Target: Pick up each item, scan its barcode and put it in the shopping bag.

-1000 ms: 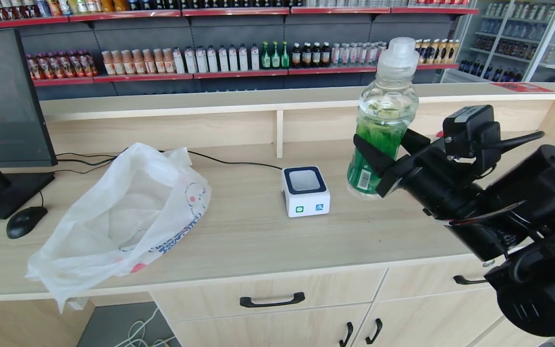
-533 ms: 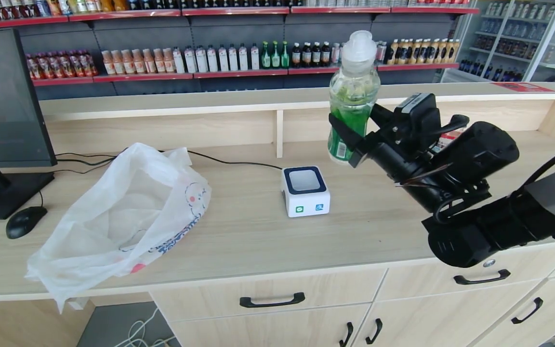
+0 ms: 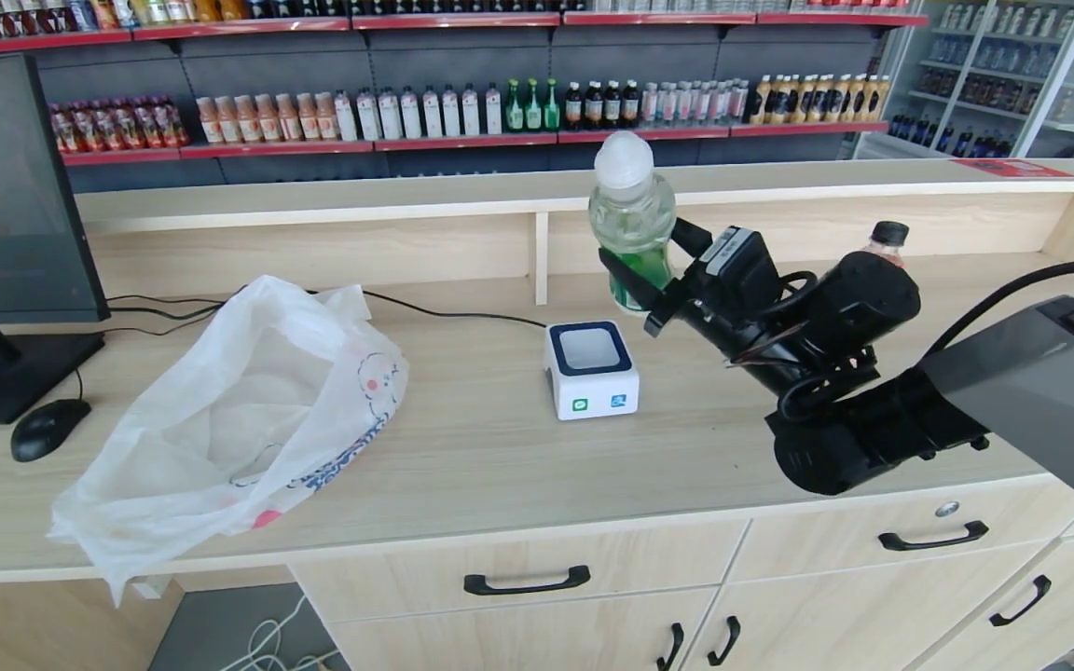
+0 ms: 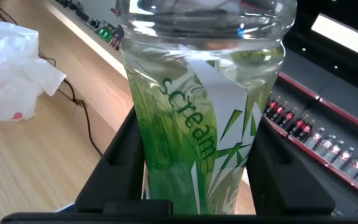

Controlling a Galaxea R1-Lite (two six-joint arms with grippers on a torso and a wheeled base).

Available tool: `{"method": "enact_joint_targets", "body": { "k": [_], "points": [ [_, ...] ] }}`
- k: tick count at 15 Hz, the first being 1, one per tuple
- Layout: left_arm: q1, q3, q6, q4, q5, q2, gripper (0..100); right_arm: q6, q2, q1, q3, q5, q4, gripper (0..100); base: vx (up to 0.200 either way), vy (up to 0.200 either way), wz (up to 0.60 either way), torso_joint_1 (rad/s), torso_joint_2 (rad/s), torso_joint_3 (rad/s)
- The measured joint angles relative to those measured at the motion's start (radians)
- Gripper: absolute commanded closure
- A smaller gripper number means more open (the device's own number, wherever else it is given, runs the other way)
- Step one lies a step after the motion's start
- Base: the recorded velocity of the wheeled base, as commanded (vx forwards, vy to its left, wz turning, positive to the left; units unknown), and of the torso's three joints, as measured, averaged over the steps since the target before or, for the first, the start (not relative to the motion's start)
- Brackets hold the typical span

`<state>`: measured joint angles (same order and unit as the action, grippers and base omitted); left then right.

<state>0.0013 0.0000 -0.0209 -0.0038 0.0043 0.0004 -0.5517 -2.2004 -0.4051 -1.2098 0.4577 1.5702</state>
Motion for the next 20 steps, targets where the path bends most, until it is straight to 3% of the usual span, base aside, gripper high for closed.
{"method": "enact_joint_targets", "body": {
  "k": [12,20],
  "points": [
    [0.0,0.0,0.0,0.0,0.0,0.0,0,-0.154,-0.103,0.024,-0.088,0.158,0.0,100,0.0,0.0,0.0,0.0,0.0,0.0],
    [0.0,0.0,0.0,-0.001,0.0,0.0,0,-0.182,-0.138,0.045,-0.125,0.236,0.0,100,0.0,0.0,0.0,0.0,0.0,0.0]
  ]
}}
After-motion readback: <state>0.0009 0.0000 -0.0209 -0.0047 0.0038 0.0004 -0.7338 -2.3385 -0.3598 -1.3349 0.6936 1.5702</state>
